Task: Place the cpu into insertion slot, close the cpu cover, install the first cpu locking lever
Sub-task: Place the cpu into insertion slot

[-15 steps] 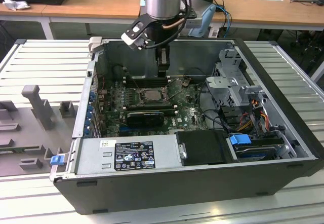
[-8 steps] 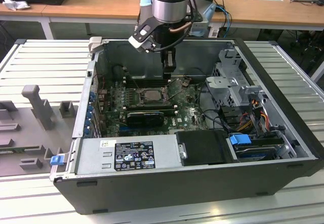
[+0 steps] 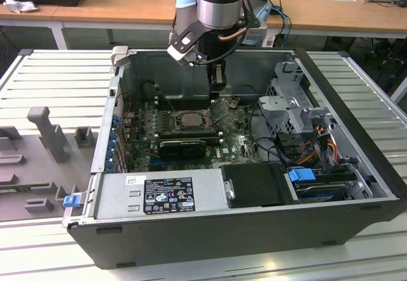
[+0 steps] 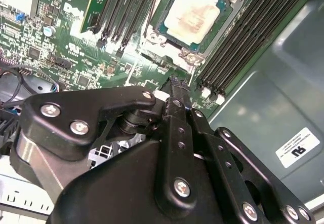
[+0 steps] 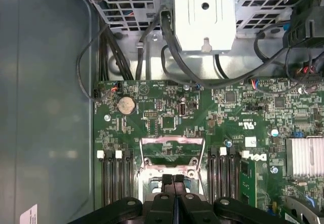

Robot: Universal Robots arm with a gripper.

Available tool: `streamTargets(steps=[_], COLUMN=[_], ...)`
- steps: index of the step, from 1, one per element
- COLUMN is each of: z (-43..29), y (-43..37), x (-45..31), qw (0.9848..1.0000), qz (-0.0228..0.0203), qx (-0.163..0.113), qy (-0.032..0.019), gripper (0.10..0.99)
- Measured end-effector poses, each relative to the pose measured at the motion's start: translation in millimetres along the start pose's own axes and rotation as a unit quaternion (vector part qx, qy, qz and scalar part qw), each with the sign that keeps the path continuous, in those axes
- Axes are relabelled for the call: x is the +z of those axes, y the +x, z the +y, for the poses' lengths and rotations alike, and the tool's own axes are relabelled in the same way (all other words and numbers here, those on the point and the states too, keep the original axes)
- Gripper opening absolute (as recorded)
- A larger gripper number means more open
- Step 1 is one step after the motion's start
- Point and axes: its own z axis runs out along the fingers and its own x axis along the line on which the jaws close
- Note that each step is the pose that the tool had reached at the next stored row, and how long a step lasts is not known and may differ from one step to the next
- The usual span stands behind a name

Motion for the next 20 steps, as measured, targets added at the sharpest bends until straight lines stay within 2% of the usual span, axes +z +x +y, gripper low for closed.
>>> streamTargets(steps=[10, 20], z=[12.0, 19.3], y=[0.3, 0.5], x=[0.7, 1.2], qw=[1.0000, 1.0000], qz=[0.0000, 0.0000], qx=[0.000, 0.000], qy=[0.0000, 0.0000], gripper=[0.106, 0.106])
